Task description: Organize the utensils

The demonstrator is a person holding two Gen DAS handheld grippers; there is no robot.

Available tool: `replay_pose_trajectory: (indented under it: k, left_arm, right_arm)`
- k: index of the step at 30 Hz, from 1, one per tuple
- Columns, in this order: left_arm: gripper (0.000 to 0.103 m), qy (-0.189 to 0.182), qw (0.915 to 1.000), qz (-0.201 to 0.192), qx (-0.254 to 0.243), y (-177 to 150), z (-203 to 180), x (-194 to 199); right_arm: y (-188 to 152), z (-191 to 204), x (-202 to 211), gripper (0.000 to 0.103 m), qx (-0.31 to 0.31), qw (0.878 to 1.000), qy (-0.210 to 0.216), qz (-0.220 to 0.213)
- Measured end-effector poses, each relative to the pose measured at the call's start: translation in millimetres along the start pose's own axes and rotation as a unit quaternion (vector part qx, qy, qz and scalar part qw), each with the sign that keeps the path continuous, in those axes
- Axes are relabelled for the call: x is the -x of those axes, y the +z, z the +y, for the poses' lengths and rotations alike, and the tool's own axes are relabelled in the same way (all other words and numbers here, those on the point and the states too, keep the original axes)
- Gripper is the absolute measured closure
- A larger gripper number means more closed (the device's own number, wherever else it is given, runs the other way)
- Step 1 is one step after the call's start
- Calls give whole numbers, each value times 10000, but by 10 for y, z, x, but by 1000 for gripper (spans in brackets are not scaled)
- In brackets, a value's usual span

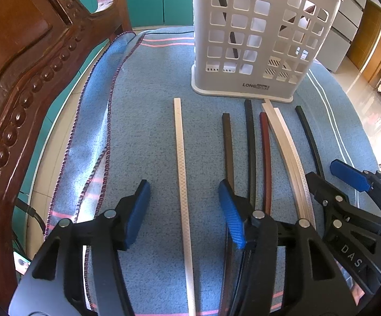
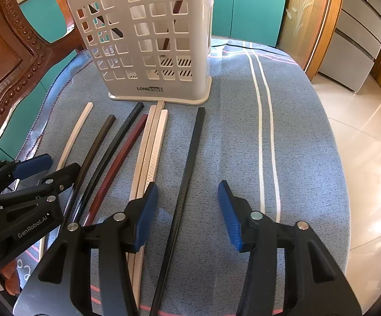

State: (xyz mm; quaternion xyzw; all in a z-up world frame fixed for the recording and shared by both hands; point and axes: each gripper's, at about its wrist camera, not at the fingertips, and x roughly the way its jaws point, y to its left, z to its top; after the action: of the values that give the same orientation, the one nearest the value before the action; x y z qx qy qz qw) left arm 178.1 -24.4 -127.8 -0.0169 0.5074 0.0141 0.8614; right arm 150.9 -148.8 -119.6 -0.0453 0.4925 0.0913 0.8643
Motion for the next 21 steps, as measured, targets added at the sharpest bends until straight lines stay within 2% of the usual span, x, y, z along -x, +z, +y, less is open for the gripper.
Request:
replay_pose_trajectory:
  k: [21]
  left_arm:
    - [47, 9, 10000, -1, -1, -1, -8, 7]
  right_arm:
    - [-13, 24, -5, 51, 91, 9999, -63, -13]
